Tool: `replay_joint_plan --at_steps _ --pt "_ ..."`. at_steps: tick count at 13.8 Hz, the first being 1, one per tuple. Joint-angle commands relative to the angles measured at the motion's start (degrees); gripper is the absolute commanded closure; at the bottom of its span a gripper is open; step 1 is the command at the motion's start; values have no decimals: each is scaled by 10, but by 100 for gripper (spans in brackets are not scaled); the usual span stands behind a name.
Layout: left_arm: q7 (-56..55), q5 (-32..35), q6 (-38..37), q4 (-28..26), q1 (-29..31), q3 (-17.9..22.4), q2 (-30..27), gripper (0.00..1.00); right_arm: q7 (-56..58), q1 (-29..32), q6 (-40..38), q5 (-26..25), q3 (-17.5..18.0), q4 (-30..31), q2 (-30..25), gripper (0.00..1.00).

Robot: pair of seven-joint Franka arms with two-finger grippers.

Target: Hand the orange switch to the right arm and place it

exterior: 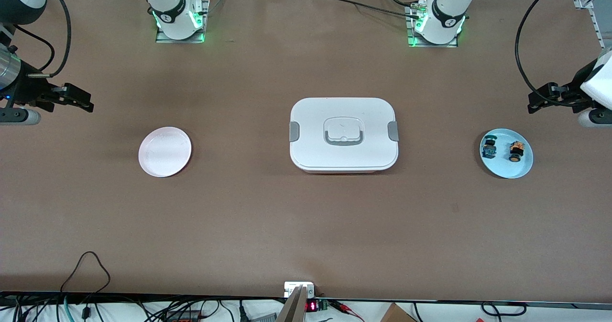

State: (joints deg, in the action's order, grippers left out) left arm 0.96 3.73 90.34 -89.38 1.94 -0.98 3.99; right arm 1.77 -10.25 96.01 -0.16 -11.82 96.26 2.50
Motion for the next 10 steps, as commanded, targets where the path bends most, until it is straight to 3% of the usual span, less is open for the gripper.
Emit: replay_joint_plan --at_steps 1,10 --pt "14 1 1 11 3 -2 4 0 0 1 -10 5 1 -2 -7 0" --pt "13 4 -3 14 -6 -17 15 0 2 0 -16 3 2 -3 -7 0"
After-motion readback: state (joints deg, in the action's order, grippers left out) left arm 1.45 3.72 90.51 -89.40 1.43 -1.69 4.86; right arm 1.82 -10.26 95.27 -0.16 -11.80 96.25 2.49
